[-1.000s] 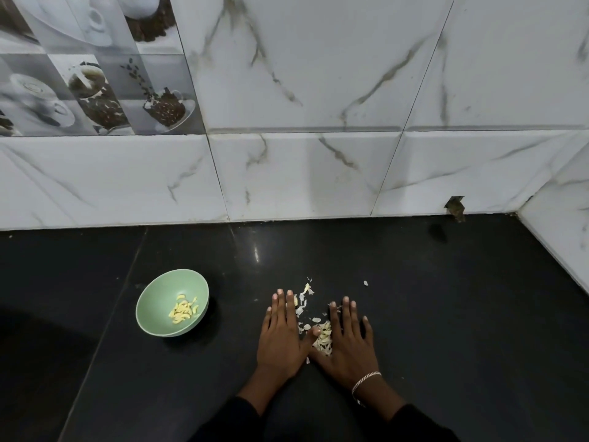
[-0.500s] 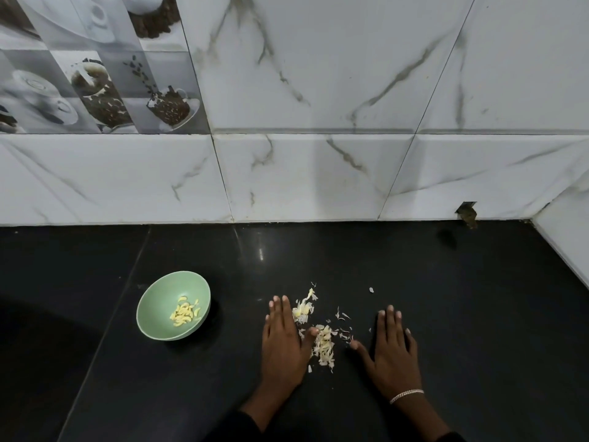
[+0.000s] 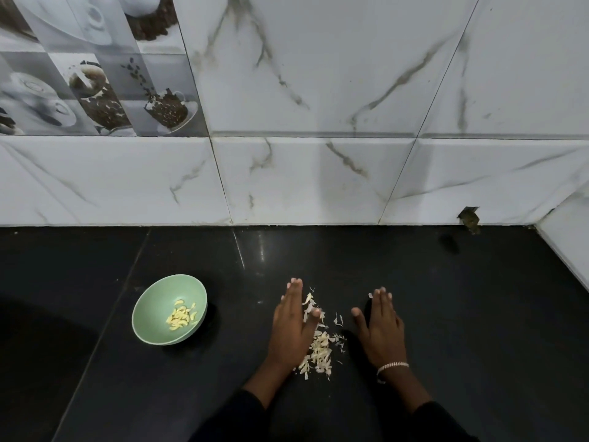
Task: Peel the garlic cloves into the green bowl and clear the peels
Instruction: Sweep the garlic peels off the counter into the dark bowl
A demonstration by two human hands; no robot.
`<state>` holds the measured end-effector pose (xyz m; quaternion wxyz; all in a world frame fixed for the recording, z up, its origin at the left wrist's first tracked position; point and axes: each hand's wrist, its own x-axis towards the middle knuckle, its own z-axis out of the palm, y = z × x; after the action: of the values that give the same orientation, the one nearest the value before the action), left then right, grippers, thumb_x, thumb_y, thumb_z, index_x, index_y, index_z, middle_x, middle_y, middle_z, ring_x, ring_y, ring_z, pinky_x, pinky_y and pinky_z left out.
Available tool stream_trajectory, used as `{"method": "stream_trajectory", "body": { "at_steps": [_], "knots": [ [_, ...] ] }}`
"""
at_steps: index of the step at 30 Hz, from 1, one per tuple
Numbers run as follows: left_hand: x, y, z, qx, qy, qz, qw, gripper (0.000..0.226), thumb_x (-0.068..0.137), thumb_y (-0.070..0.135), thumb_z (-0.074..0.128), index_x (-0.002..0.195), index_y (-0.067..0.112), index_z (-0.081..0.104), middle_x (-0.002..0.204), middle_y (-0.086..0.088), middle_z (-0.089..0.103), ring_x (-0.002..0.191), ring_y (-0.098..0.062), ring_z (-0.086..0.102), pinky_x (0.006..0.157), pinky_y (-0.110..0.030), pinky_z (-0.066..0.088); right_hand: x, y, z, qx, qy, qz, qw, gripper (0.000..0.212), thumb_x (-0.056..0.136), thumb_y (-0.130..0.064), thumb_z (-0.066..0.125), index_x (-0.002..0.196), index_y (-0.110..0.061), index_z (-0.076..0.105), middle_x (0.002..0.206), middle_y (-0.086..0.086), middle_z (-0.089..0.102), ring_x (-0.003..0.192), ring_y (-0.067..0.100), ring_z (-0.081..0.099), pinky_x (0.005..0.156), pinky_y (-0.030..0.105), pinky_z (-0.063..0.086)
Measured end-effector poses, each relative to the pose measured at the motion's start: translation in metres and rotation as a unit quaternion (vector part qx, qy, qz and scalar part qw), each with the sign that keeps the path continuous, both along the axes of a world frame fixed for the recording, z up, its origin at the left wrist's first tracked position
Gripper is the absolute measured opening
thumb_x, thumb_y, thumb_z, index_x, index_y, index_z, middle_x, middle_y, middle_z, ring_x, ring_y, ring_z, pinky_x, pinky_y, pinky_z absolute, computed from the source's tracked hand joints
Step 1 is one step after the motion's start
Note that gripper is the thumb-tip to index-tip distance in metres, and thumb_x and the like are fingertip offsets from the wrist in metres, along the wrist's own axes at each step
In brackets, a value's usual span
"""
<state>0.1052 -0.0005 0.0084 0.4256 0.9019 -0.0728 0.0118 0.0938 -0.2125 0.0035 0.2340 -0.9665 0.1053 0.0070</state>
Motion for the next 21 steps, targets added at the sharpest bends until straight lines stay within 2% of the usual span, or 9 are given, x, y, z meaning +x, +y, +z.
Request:
{"method": "stream_trajectory", "body": {
  "at_steps": [4,8,11,13,17,19,21],
  "knots": [
    [0.035,0.010,-0.002,0.094,0.046,-0.060,0.993,0.089,0.092,0.076,0.007,0.161,0.020,0.010,0.169,0.004,0.002,0.154,-0.006,-0.006,0.126,-0.035,0.005,0.023,-0.016,-0.001,-0.056,0.043,0.049,0.996,0.107,0.083,-0.085,0.000,0.160,-0.012,0.015,0.169,0.005,0.004,0.155,0.016,-0.002,0.123,0.040,0.008],
    [0.041,0.011,-0.004,0.162,0.044,-0.162,0.972,0.086,0.095,0.073,0.009,0.161,0.019,0.013,0.169,0.003,0.005,0.154,-0.006,-0.005,0.127,-0.040,0.010,0.012,0.005,-0.007,-0.086,0.055,0.160,0.982,0.111,0.080,-0.085,-0.012,0.160,-0.012,0.008,0.167,0.006,-0.009,0.154,0.018,-0.013,0.123,0.036,0.001],
    [0.027,0.012,-0.003,0.155,0.042,-0.207,0.965,0.076,0.099,0.066,0.016,0.161,0.022,0.010,0.169,0.006,0.005,0.153,-0.001,-0.005,0.127,-0.035,0.007,-0.007,0.021,-0.015,-0.081,0.045,0.216,0.972,0.102,0.084,-0.082,-0.011,0.160,-0.017,0.001,0.166,0.000,-0.014,0.153,0.012,-0.019,0.123,0.031,-0.003],
    [0.009,0.016,-0.004,0.115,0.043,-0.226,0.966,0.069,0.104,0.060,0.024,0.161,0.026,0.008,0.168,0.010,0.008,0.152,0.004,0.000,0.126,-0.033,0.010,-0.019,0.029,-0.015,-0.040,0.031,0.239,0.970,0.094,0.088,-0.080,-0.007,0.160,-0.020,0.002,0.166,-0.004,-0.008,0.153,0.007,-0.013,0.125,0.033,0.004],
    [-0.018,0.023,0.005,0.016,0.020,-0.192,0.981,0.066,0.105,0.054,0.031,0.161,0.027,0.010,0.166,0.019,0.011,0.148,0.010,0.011,0.122,-0.020,0.011,-0.026,0.027,-0.004,0.112,-0.020,0.250,0.961,0.074,0.100,-0.069,0.026,0.159,-0.025,0.017,0.166,-0.007,0.015,0.152,0.000,0.012,0.122,0.037,0.027],
    [-0.019,0.030,0.010,0.018,-0.001,-0.135,0.991,0.069,0.103,0.060,0.027,0.161,0.026,0.011,0.167,0.018,0.011,0.150,0.007,0.007,0.122,-0.021,0.011,-0.017,0.015,-0.002,0.083,-0.054,0.193,0.976,0.079,0.097,-0.073,0.024,0.159,-0.022,0.024,0.167,-0.006,0.017,0.153,0.005,0.011,0.121,0.036,0.025],
    [-0.012,0.041,0.009,0.055,-0.013,-0.090,0.994,0.074,0.101,0.066,0.020,0.161,0.024,0.011,0.168,0.011,0.012,0.152,0.003,0.003,0.125,-0.031,0.014,-0.003,-0.004,0.001,0.000,-0.042,0.116,0.992,0.092,0.090,-0.081,0.012,0.158,-0.020,0.025,0.168,-0.004,0.010,0.155,0.010,0.001,0.120,0.039,0.019]
  ]
}}
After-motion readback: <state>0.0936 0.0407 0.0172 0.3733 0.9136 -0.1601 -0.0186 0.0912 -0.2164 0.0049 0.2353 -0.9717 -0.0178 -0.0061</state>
